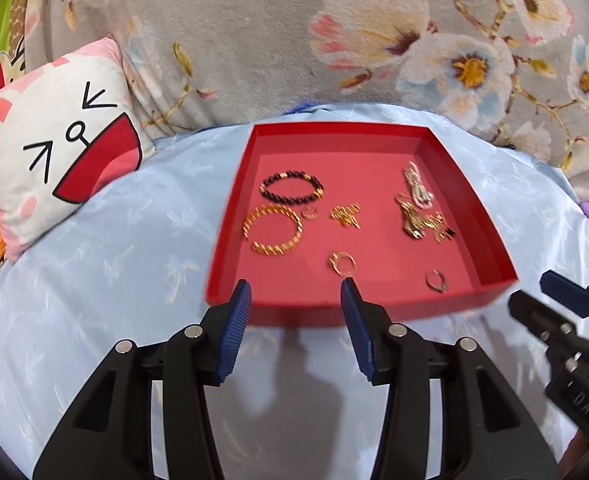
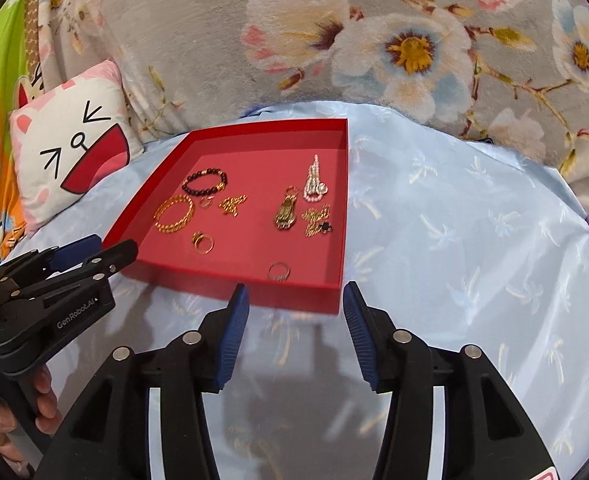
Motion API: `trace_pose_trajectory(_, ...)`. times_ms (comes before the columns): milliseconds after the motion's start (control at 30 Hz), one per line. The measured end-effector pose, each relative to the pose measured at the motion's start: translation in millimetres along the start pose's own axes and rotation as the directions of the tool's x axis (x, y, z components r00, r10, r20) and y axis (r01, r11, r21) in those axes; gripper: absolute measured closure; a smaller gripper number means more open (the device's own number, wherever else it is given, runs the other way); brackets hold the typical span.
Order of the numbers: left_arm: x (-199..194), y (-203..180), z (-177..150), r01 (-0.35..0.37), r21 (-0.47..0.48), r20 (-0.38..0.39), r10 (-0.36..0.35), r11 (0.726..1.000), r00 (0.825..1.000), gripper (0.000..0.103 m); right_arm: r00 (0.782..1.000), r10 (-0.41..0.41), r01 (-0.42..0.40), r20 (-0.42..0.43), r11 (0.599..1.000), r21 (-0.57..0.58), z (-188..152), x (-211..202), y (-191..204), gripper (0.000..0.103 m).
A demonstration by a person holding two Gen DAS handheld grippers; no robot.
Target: Organize jewelry
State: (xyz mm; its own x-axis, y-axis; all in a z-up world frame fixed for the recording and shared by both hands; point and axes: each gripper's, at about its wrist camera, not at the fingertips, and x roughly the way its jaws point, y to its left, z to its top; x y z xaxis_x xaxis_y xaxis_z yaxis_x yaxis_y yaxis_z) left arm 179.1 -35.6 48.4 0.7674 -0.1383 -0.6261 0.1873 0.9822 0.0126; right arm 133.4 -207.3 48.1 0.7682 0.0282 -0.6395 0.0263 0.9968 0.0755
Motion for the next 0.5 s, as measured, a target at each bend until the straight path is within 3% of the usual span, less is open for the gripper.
trace_pose_trajectory(300,-11.7,-15.2,-31.0,-0.019,0.006,-0.004,0.019,1.0,1.0,0.044,1.0,-0.028,0.028,0.008,1.0,0.002,-26.9,-12.3,3.4,0.036)
trace_pose_trajectory(500,-10.8,-19.3,-44.9,-0.025,0.006,-0.022,0.025,1.0,0.999,0.043,0.999,-0.051,0.051,0.002,0.999,0.008,-40.1,-13.7,3.4,0.034)
